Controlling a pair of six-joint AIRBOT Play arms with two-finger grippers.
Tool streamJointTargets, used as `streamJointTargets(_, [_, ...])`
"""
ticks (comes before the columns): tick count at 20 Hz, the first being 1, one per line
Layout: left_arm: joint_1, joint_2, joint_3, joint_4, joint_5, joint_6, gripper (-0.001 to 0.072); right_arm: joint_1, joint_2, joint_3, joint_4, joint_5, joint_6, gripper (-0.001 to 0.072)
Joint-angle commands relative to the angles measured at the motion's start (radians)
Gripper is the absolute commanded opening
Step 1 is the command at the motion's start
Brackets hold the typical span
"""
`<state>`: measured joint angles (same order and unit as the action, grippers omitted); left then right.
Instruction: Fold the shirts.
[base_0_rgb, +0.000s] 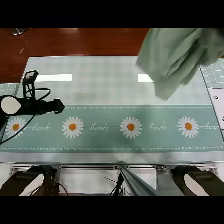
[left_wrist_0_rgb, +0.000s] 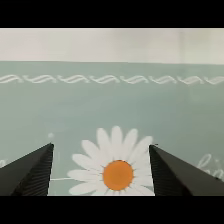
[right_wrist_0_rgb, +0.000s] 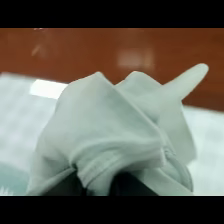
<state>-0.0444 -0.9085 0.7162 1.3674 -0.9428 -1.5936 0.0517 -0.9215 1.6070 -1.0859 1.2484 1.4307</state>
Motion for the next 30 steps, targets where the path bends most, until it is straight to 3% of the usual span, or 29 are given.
streamJointTargets(1, [0.063, 0.0, 0.002, -0.014, -0.04, -0.001, 0.0703, 0.28, -0.13, 0.013, -0.187, 0.148, 0.08, 0.003])
streamJointTargets(4, [0.061, 0.0, 0.002, -0.046, -0.076, 0.0, 0.0703, 0.534, -0.323, 0.013, -0.243, 0.134, 0.103, 0.003])
streamJointTargets(8, [0.061, 0.0, 0.002, -0.086, -0.09, 0.003, 0.0703, 0.705, -0.63, 0.013, -0.269, 0.039, 0.173, 0.003])
streamJointTargets(12, [0.061, -0.001, 0.002, -0.093, -0.09, 0.003, 0.0704, 0.731, -0.84, 0.013, -0.047, -0.04, 0.195, 0.0032])
streamJointTargets(13, [0.061, -0.002, 0.002, -0.105, -0.09, 0.004, 0.0704, 0.731, -0.862, 0.013, 0.01, -0.055, 0.186, 0.0125])
streamJointTargets(14, [0.061, -0.001, 0.002, -0.116, -0.09, 0.004, 0.0703, 0.724, -0.864, 0.014, 0.034, -0.058, 0.166, 0.0443])
streamJointTargets(15, [0.061, -0.001, 0.002, -0.127, -0.094, 0.013, 0.0704, 0.706, -0.853, 0.023, 0.029, -0.043, 0.145, 0.064])
streamJointTargets(21, [0.061, -0.001, 0.002, -0.159, -0.204, 0.014, 0.0704, 0.315, -0.561, 0.045, -0.236, 0.148, 0.13, 0.0628])
streamJointTargets(23, [0.06, -0.002, 0.002, -0.341, -0.244, 0.061, 0.0704, 0.132, -0.435, -0.041, -0.282, 0.13, 0.14, 0.0628])
streamJointTargets(25, [0.061, -0.002, 0.002, -0.513, -0.197, 0.23, 0.0704, -0.02, -0.312, -0.23, -0.26, 0.047, 0.156, 0.0627])
streamJointTargets(28, [0.085, -0.032, 0.013, -0.504, -0.034, 0.256, 0.0704, -0.153, -0.146, -0.599, -0.108, -0.058, 0.093, 0.0627])
streamJointTargets(30, [0.095, -0.118, 0.045, -0.52, -0.104, 0.314, 0.0704, -0.176, -0.074, -0.787, -0.068, -0.076, 0.054, 0.0627])
